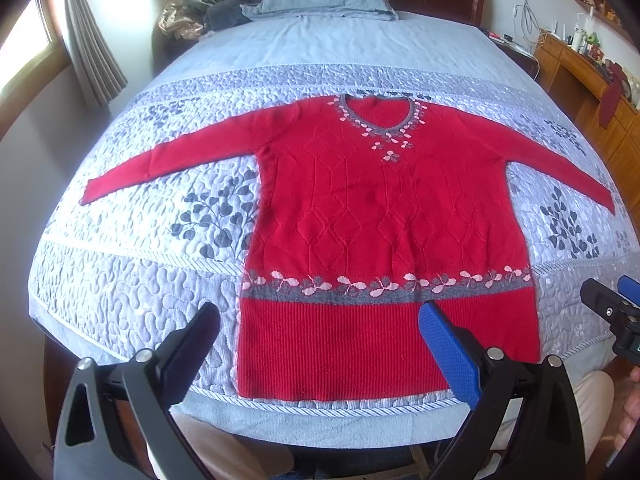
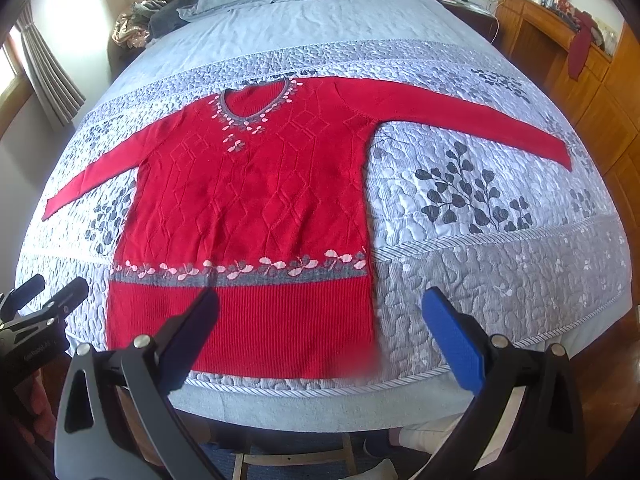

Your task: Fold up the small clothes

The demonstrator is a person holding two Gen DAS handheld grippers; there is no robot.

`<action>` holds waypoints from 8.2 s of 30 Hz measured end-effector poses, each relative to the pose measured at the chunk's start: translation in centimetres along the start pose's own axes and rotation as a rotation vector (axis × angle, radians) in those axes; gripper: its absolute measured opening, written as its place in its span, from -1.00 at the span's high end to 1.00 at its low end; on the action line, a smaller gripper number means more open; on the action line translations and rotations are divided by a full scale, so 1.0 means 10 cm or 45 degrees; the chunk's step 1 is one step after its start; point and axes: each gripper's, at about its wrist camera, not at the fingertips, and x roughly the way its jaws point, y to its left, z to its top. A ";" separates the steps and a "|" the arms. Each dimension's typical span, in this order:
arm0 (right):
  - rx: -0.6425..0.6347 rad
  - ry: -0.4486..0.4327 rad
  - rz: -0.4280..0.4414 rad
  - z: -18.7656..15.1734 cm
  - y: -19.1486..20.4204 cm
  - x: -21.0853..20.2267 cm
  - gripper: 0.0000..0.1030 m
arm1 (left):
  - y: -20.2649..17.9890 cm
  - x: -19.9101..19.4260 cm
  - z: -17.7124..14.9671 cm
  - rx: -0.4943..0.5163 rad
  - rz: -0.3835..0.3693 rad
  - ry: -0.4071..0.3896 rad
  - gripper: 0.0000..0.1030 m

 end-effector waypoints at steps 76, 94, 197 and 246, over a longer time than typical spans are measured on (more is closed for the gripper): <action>0.296 -0.015 -0.132 0.77 -2.07 0.60 -0.95 | -0.98 0.77 0.86 0.116 -0.026 0.017 -0.93; 0.552 0.228 -0.093 1.80 -5.02 1.99 -0.58 | -3.45 2.17 2.16 0.186 -0.164 0.075 -0.93; 0.086 -0.070 0.406 1.22 -2.06 2.02 0.13 | -0.14 2.28 2.94 -0.293 0.012 -0.078 0.95; -0.176 0.292 0.204 2.46 0.19 2.58 0.22 | 3.38 2.36 1.44 -0.767 0.204 0.161 -0.14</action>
